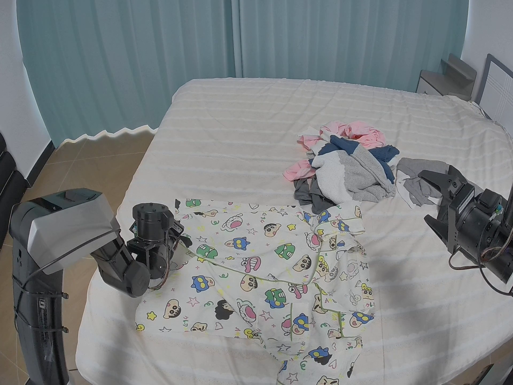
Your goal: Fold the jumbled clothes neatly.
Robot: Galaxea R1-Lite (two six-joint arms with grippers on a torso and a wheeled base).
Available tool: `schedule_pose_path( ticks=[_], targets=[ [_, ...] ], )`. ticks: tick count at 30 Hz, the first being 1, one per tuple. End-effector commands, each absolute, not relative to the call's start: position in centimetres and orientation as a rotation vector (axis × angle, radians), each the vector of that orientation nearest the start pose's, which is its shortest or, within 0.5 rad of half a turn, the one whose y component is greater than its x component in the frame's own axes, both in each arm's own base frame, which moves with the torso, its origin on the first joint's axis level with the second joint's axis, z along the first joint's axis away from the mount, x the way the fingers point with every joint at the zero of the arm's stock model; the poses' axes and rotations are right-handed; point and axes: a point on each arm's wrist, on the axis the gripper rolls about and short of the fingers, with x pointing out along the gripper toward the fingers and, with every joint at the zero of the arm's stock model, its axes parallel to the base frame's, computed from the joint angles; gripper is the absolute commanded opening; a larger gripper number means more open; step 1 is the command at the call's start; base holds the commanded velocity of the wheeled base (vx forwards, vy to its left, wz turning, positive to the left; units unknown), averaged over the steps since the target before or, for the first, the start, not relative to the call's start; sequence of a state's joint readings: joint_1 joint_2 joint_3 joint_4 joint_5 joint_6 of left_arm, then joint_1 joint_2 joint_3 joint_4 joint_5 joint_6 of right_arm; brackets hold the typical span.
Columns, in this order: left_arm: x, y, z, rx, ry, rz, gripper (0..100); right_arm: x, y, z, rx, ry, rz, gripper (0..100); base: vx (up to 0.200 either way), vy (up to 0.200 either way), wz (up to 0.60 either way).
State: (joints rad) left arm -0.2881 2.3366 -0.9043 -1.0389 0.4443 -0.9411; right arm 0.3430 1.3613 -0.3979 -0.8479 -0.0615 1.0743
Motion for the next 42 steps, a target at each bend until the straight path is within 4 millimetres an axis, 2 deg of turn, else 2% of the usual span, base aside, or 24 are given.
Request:
schedule_pose_path(
  ticks=[1, 3, 12, 14, 18, 19, 21, 27, 31, 35, 36, 39, 40, 42],
  targets=[
    [36.3, -10.5, 0.7, -0.669, 0.252, 0.264, 0, 18.9, 6.6, 17.9, 1.037, 0.259, 0.189, 100, 0.0, 0.0, 0.0],
    [36.1, -10.4, 0.3, -0.646, 0.248, 0.258, 0, 18.9, 6.6, 17.9, 1.037, 0.26, 0.189, 100, 0.0, 0.0, 0.0],
    [35.5, -9.6, -5.1, -0.468, 0.216, 0.232, 0, 18.8, 6.6, 17.9, 1.038, 0.258, 0.19, 100, 0.0, 0.0, 0.0],
    [35.4, -9.5, -5.8, -0.455, 0.234, 0.238, 0, 18.8, 6.6, 18.0, 1.036, 0.256, 0.191, 100, 0.0, 0.0, 0.0],
    [34.9, -9.3, -6.0, -0.443, 0.254, 0.243, 0, 18.6, 6.5, 18.0, 1.033, 0.253, 0.193, 100, 0.0, 0.0, 0.0],
    [34.9, -9.3, -5.9, -0.443, 0.254, 0.243, 100, 18.5, 6.5, 18.0, 1.032, 0.255, 0.194, 100, 0.0, 0.0, 0.0],
    [34.9, -9.3, -5.8, -0.444, 0.252, 0.243, 100, 18.6, 6.5, 17.9, 1.033, 0.257, 0.193, 100, 0.0, 0.0, 0.0],
    [35.1, -9.3, -3.4, -0.478, 0.193, 0.229, 100, 18.7, 6.5, 17.6, 1.03, 0.273, 0.187, 100, 0.0, 0.0, 0.0],
    [35.3, -8.6, -1.9, -0.493, 0.155, 0.239, 100, 19.5, 6.4, 16.4, 0.958, 0.324, 0.167, 100, 0.0, 0.0, 0.0],
    [33.8, -7.5, 0.5, -0.525, 0.137, 0.241, 100, 20.5, 6.4, 12.7, 0.796, 0.479, 0.141, 100, 0.0, 0.0, 0.0],
    [33.1, -7.4, 1.2, -0.557, 0.144, 0.224, 100, 21.1, 6.7, 11.0, 0.745, 0.556, 0.134, 100, 0.0, 0.0, 0.0],
    [31.2, -6.9, 1.8, -0.621, 0.191, 0.185, 100, 22.4, 7.0, 7.9, 0.678, 0.683, 0.092, 100, 0.0, 0.0, 0.0],
    [30.8, -6.8, 1.9, -0.634, 0.202, 0.179, 100, 22.6, 6.9, 7.4, 0.667, 0.699, 0.083, 100, 0.0, 0.0, 0.0],
    [29.1, -6.1, 2.4, -0.721, 0.262, 0.125, 100, 23.5, 6.8, 5.1, 0.583, 0.778, 0.07, 100, 0.0, 0.0, 0.0]
  ],
)
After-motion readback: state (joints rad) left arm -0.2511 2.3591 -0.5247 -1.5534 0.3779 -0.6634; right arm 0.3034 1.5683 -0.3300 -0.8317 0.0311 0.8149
